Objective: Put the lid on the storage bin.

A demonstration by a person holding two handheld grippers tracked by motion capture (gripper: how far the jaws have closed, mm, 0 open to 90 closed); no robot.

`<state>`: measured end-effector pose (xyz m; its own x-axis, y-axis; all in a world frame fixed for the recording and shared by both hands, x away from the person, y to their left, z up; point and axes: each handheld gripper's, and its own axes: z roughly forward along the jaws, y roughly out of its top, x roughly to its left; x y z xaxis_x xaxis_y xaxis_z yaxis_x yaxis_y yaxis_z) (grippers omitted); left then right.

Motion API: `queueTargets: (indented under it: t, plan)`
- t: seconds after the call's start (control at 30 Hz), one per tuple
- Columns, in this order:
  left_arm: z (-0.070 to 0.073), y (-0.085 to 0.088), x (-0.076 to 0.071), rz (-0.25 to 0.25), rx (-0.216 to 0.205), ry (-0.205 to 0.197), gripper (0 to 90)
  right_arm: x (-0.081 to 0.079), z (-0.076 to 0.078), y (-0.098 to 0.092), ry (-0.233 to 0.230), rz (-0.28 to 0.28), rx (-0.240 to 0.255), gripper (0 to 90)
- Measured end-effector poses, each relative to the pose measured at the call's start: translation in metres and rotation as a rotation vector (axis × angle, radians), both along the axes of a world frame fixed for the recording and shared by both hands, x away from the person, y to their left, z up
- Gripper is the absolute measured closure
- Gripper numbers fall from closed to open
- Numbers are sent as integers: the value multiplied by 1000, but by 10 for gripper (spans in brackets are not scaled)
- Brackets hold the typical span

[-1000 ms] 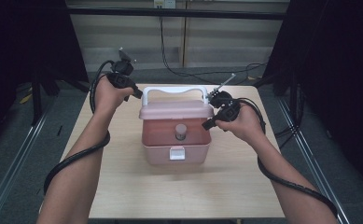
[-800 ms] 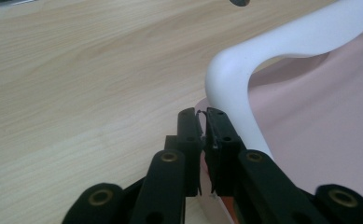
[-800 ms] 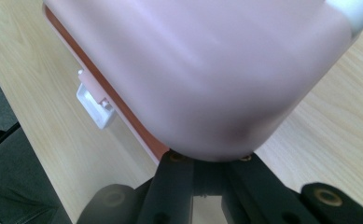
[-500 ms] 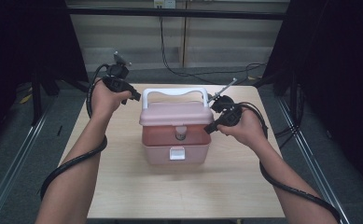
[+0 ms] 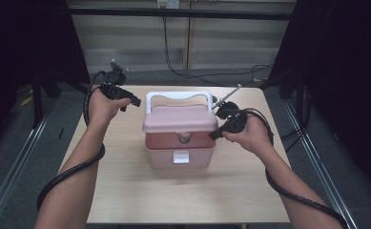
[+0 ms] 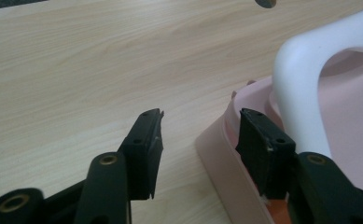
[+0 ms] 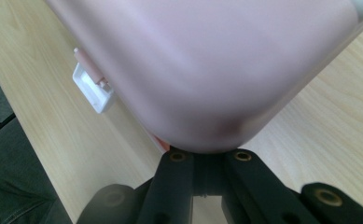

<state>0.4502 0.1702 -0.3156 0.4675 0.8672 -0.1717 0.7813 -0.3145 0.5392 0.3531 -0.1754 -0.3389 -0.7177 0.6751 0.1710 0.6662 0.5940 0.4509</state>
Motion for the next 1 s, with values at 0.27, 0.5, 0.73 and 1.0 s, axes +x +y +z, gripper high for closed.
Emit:
queueTargets:
  t: [0.27, 0.5, 0.73, 1.0]
  plan:
    - [-7, 5, -3, 20, -9, -1, 434, -4, -4, 1, -1, 11, -1, 900]
    - [-12, 11, -5, 37, -12, -4, 415, -5, -6, 0, -2, 14, 7, 900]
    - [-21, 17, -7, 40, -6, -1, 402, -8, -9, 0, -5, 20, 4, 900]
    - [-32, 21, -11, 46, -8, 8, 398, -12, -10, 2, -10, 33, -7, 900]
